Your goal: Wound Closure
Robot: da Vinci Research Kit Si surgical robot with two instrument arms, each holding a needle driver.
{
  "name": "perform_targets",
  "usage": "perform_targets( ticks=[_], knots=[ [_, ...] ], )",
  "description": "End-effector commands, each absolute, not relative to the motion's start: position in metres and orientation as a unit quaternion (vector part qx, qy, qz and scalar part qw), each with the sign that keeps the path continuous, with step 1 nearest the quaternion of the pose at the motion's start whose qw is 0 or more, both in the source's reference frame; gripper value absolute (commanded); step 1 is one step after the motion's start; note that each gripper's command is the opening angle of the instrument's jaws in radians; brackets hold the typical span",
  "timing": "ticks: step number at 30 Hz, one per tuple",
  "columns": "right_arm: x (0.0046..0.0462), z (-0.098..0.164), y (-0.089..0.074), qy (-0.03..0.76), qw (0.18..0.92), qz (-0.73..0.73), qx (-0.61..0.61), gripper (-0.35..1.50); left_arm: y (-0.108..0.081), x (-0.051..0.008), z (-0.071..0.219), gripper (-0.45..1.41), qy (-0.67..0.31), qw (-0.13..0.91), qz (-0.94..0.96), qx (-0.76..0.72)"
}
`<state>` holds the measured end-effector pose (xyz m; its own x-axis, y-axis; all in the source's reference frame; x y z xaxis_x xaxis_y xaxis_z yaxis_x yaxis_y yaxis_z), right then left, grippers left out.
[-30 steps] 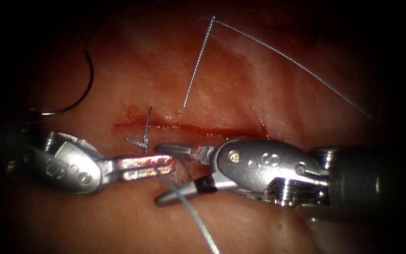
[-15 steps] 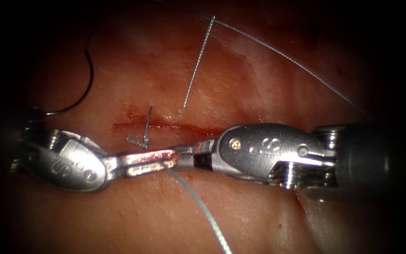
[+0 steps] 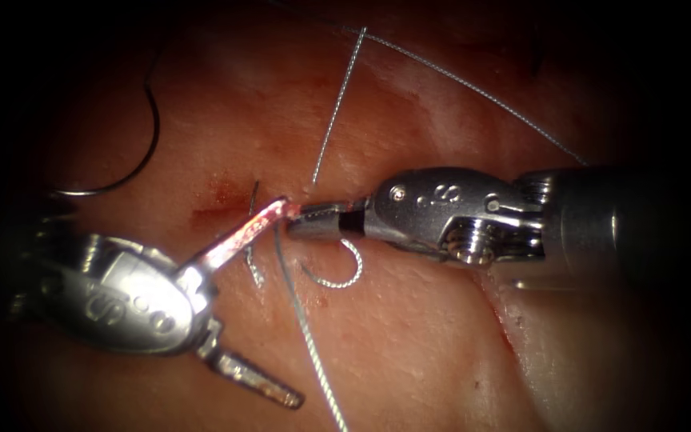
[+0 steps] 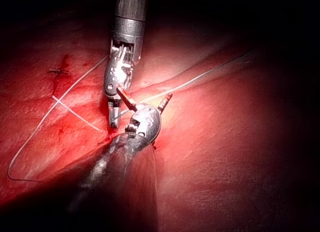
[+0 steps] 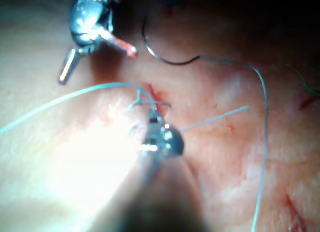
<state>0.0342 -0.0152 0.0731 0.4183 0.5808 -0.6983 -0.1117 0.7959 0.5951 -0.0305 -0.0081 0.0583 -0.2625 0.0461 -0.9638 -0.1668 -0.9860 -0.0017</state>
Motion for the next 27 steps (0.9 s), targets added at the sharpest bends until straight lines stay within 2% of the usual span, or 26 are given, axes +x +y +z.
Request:
perform_targets(
  ticks=[1,5,9,27],
  knots=[
    [0.0349,0.0737,-0.015,0.495,0.807,0.216,0.238,-0.35,-0.0084,-0.031,0.0589,1.04,0.05,0.061,0.793,-0.605],
    [0.035,0.0742,-0.0143,0.488,0.8,0.236,0.255,-0.35,-0.0086,-0.0314,0.0589,1.01,0.062,0.032,0.803,-0.592],
    [0.0355,0.0745,-0.0136,0.489,0.795,0.238,0.268,-0.35,-0.0097,-0.0315,0.0597,0.93,0.066,-0.052,0.842,-0.532],
    [0.0363,0.0756,-0.0123,0.482,0.79,0.256,0.278,-0.35,-0.0125,-0.0352,0.059,0.86,0.077,-0.137,0.853,-0.498]
  ],
)
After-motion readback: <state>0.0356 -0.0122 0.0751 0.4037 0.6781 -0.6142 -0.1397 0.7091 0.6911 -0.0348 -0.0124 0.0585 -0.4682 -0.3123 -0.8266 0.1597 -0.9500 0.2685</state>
